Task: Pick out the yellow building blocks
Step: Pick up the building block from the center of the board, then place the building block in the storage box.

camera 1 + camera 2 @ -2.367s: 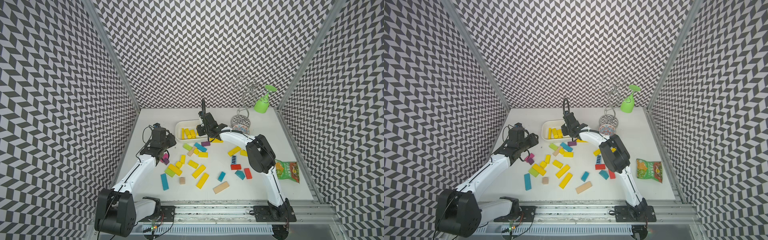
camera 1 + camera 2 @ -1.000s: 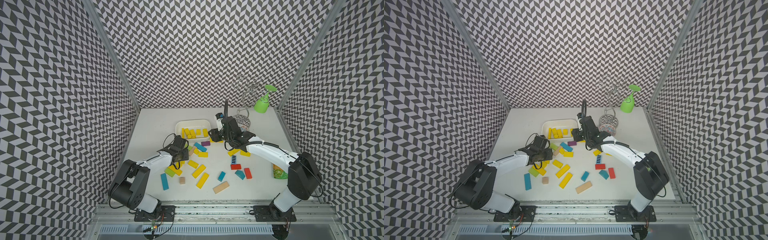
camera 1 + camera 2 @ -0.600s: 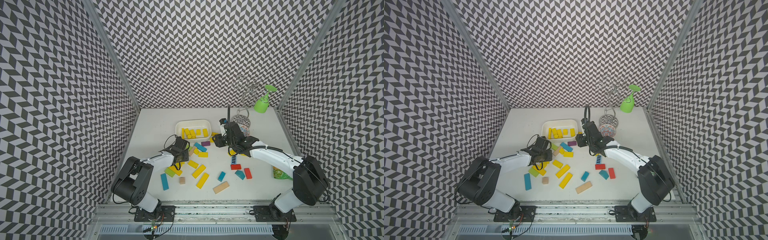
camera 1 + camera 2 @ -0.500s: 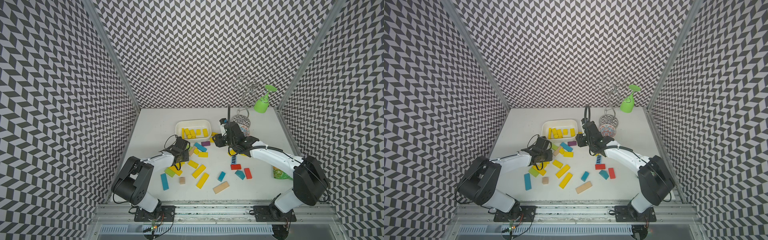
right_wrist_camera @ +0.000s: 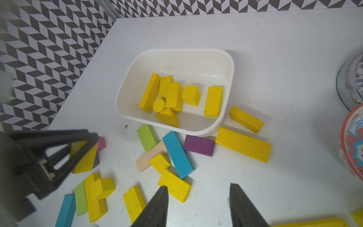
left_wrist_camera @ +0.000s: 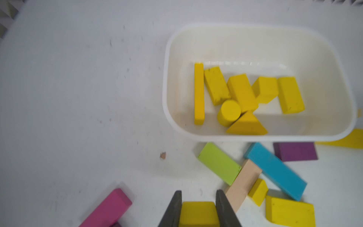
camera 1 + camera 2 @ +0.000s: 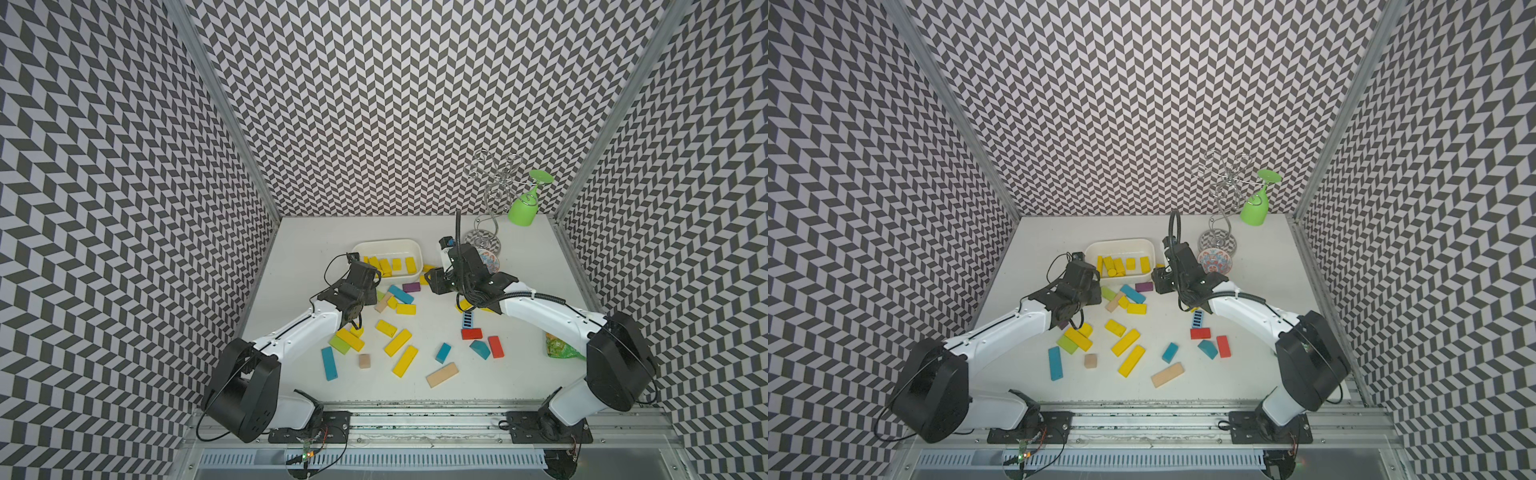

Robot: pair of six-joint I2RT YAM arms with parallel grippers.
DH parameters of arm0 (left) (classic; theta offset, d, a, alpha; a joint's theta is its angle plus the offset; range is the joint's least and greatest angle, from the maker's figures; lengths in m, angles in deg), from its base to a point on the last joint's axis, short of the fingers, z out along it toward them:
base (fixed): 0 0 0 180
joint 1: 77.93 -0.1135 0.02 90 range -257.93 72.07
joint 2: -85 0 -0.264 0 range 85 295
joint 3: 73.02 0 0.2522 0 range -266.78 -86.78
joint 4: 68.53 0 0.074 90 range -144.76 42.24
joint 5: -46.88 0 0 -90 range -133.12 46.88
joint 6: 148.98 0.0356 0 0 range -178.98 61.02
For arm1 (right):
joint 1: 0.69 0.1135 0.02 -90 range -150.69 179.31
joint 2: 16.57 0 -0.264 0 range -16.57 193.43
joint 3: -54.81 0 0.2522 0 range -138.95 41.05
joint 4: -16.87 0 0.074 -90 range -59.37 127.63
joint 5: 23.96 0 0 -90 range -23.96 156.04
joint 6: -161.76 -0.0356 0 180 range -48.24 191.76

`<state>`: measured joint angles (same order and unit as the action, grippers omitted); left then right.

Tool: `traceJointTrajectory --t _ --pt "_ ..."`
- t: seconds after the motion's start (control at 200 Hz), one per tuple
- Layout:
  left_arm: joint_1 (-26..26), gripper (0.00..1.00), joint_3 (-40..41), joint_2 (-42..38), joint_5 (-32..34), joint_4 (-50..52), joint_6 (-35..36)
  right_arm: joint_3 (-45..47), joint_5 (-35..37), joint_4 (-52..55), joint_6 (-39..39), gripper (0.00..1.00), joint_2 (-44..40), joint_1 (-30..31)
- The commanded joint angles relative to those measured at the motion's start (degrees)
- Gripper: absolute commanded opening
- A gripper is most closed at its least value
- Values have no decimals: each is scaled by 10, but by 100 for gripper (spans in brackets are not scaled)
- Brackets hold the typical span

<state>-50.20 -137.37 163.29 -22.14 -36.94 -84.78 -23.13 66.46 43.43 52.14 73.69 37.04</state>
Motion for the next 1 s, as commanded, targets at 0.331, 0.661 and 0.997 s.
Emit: traceJointTrajectory --t 0.331,0.661,0.997 --pt "-41 7 -156 164 -33 -80 6 -2 25 -1 -8 52 -15 1" --pt "-76 9 -229 303 -54 -96 50 1 34 3 -7 52 -9 -8" --pt "-78 37 -268 359 -67 -95 54 -13 32 7 10 52 5 -19"
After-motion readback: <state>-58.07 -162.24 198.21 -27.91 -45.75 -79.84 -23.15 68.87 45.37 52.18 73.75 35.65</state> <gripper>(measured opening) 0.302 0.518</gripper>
